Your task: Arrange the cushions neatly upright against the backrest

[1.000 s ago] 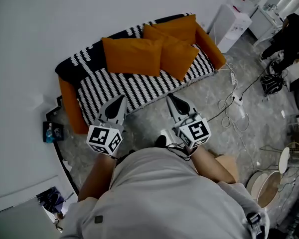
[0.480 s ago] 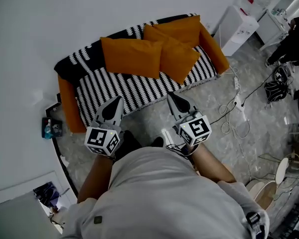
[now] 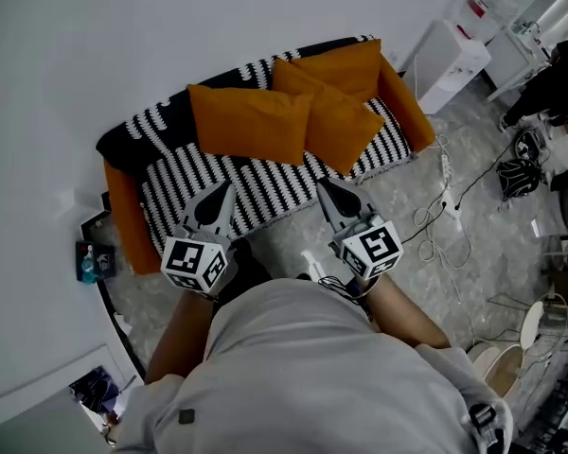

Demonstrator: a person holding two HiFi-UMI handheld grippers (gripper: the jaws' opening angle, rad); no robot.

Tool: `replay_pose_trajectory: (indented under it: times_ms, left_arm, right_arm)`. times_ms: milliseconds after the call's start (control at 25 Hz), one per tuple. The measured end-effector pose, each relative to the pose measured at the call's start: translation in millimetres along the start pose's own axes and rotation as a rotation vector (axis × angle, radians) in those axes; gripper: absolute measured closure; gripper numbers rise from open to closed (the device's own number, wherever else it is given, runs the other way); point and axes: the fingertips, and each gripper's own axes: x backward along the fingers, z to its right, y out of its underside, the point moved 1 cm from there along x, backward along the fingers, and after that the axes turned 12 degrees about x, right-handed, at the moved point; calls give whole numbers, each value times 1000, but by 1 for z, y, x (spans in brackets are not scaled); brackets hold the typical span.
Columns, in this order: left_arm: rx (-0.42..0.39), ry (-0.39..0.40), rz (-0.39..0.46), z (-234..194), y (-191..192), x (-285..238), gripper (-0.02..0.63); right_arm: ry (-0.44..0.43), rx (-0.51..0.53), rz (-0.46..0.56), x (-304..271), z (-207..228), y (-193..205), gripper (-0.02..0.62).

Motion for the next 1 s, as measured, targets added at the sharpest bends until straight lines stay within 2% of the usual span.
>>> replay_pose_trajectory:
  times_ms: [360, 680, 1000]
  left_arm:
    - [-15, 100, -10, -84, -41, -25, 597]
    - [-28, 124, -2, -163, -67, -20, 597]
    - [3, 160, -15, -191, -70, -29, 597]
  right_arm:
    - [21, 33, -26, -106, -9, -23, 574]
    - [28, 30, -58, -175, -39, -25, 572]
    - [40, 34, -91, -202, -44, -16, 572]
